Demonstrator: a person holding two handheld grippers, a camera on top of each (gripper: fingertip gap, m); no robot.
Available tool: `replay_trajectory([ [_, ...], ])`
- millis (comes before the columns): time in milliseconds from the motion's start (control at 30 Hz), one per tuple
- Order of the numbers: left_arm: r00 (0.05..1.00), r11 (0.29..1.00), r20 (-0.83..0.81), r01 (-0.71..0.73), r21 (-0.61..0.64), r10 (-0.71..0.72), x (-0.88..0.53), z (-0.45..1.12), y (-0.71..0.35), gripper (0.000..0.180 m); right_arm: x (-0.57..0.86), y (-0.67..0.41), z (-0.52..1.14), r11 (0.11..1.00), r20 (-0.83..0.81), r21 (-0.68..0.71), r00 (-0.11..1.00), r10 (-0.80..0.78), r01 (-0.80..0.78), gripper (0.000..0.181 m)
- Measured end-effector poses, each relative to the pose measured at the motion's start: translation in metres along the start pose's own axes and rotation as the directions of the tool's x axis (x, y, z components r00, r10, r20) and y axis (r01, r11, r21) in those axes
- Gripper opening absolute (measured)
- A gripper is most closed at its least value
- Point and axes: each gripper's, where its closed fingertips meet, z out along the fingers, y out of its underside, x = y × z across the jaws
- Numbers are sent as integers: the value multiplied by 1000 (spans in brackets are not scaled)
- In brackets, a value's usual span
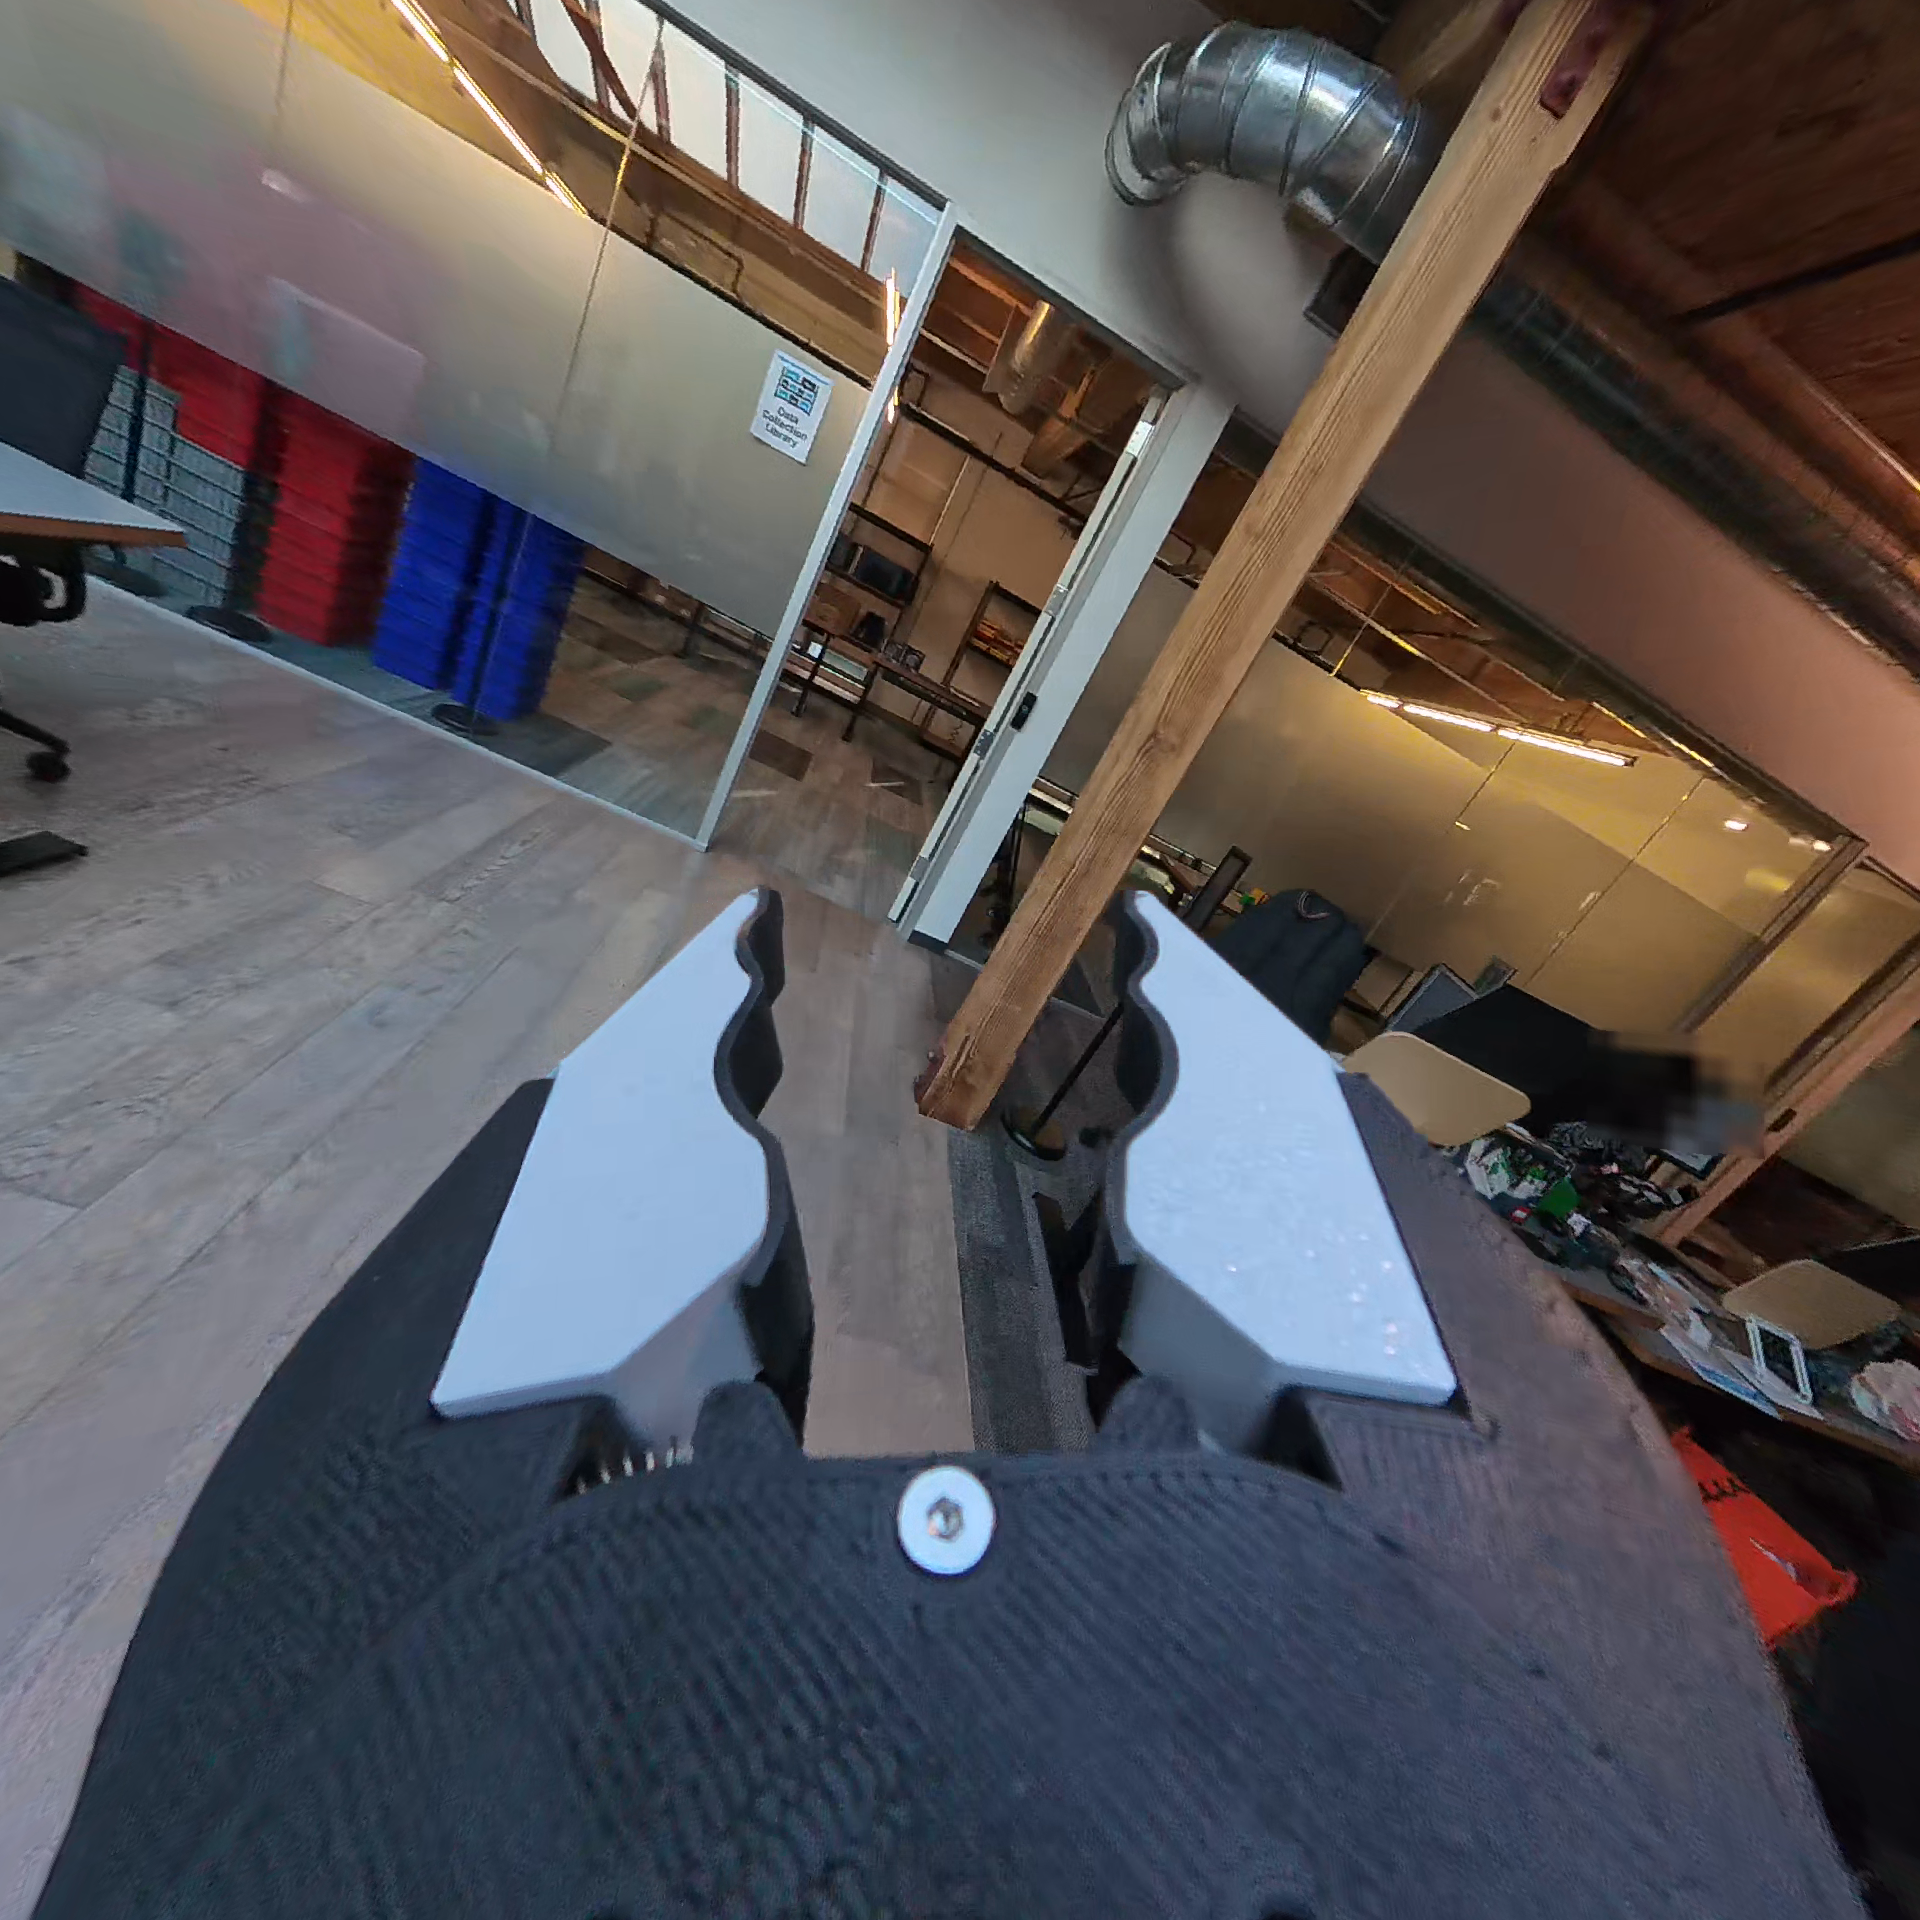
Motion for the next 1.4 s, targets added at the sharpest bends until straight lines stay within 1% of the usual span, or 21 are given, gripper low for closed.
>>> replay_trajectory([
  [67,1000,1000,-16,-24,0,24,-20,35,3,62,1,13,42,1000,-22,12,1000,16,-16,67],
  [200,995,996,-59,-84,-5,84,-65,102,12,60,2,41,130,994,-93,34,989,111,-108,70],
  [267,994,994,-42,-100,-41,98,-100,143,17,61,3,57,174,982,-102,-13,978,184,-187,74],
  [300,994,993,-63,-96,-63,92,-112,164,19,63,3,60,194,978,-95,-21,974,205,-208,75],
  [367,990,994,-109,-95,-48,89,-132,206,17,63,10,71,225,985,-141,-18,976,165,-170,75],
  [400,989,995,-118,-91,-30,87,-142,228,14,63,14,80,238,988,-170,-41,975,141,-150,74],
  [467,988,998,-142,-61,-16,58,-157,271,13,63,23,101,266,982,-208,-97,968,138,-161,72],
  [533,986,999,-164,-44,-2,43,-165,312,14,62,30,118,295,978,-213,-121,967,141,-170,70],
  [633,984,998,-170,-50,-40,43,-179,377,33,63,57,146,340,981,-242,-169,969,52,-95,70],
  [667,985,998,-169,-42,-45,33,-183,400,39,63,68,155,355,983,-250,-166,968,36,-79,69],
  [767,984,1000,-175,15,-20,-18,-181,468,46,61,105,181,407,988,-250,-141,968,25,-62,67],
  [833,981,999,-188,39,-31,-44,-179,513,50,60,132,200,442,984,-238,-166,971,30,-71,67],
  [900,978,997,-203,30,-77,-45,-176,558,56,62,158,207,477,986,-215,-159,977,8,-43,67],
  [967,980,998,-197,19,-58,-30,-176,598,57,59,183,221,509,986,-198,-167,980,-22,-12,66],
  [1000,978,999,-205,29,-45,-38,-174,618,56,57,196,230,525,983,-195,-184,981,-15,-22,66],
  [1067,969,997,-237,50,-65,-65,-167,658,64,58,220,246,552,977,-214,-207,977,11,-57,66],
  [1167,959,993,-278,16,-117,-48,-163,722,82,58,253,270,586,976,-267,-207,964,11,-68,65],
  [1233,948,992,-316,-13,-126,-27,-161,772,93,57,274,293,609,971,-312,-232,950,-10,-65,65],
  [1400,862,992,-507,-80,-96,20,-136,902,99,56,323,331,640,961,-458,-243,889,9,-134,62],
])
